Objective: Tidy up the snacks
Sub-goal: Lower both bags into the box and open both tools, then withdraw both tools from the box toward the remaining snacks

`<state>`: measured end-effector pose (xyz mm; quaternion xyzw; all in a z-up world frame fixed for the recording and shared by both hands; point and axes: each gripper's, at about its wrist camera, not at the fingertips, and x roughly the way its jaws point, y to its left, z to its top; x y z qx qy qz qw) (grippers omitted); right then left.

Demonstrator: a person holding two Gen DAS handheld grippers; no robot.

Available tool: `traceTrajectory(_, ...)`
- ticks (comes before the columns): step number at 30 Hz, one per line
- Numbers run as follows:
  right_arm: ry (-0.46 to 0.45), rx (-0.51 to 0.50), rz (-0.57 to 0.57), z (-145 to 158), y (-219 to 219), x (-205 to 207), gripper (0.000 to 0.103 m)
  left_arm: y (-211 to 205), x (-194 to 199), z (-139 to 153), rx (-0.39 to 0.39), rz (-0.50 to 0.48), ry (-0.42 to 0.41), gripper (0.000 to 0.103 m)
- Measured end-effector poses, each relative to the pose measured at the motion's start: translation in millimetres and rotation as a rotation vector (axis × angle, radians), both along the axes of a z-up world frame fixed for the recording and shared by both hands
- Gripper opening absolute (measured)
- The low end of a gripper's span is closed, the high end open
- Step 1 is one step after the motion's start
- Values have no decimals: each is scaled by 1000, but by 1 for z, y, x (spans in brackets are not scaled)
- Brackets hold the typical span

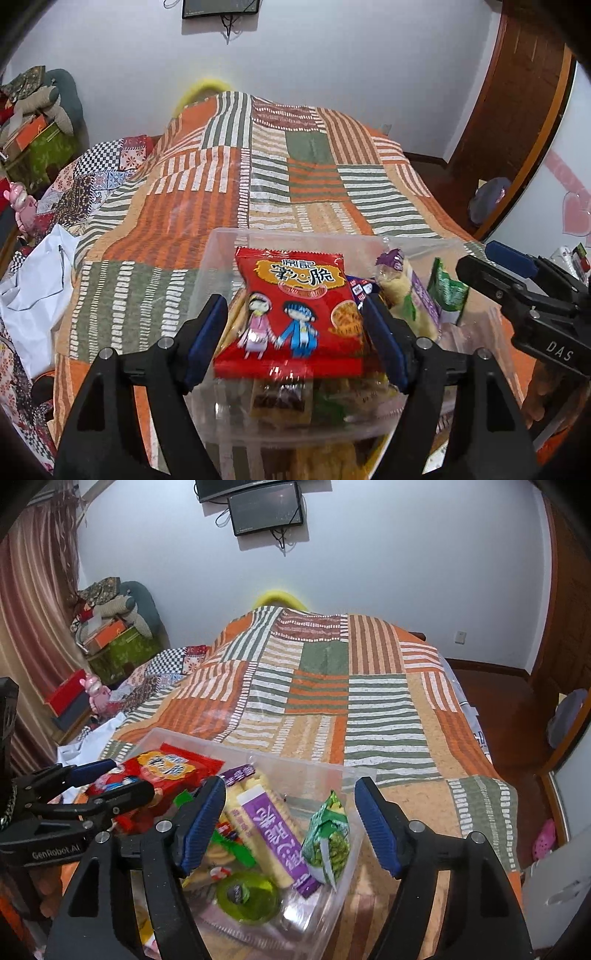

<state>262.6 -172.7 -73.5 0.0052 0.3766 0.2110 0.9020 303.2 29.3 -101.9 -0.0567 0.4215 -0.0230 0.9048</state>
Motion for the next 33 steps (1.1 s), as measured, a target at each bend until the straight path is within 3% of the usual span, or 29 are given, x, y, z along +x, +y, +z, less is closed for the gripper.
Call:
traceTrajectory(7, -46, 36, 34, 21, -8, -33, 70, 7, -36, 14, 54, -17, -3, 77)
traceTrajectory(9, -61, 51, 46, 26, -10, -45, 77, 13, -46, 16, 48, -18, 6, 78)
traceTrajectory(14, -88, 30, 80, 29, -9, -73, 79, 24, -75, 19, 94, -8, 13, 78)
traceTrajectory(18, -41, 46, 146, 18, -7, -91, 81, 30, -100, 15, 104, 1, 38, 78)
traceTrajectory(26, 11, -24, 165, -18, 1, -113, 81, 24, -138, 6, 114, -34, 61, 78)
traceTrajectory(33, 54, -90, 238, -46, 8, -129, 81, 27, -153, -14, 59, -34, 111, 78)
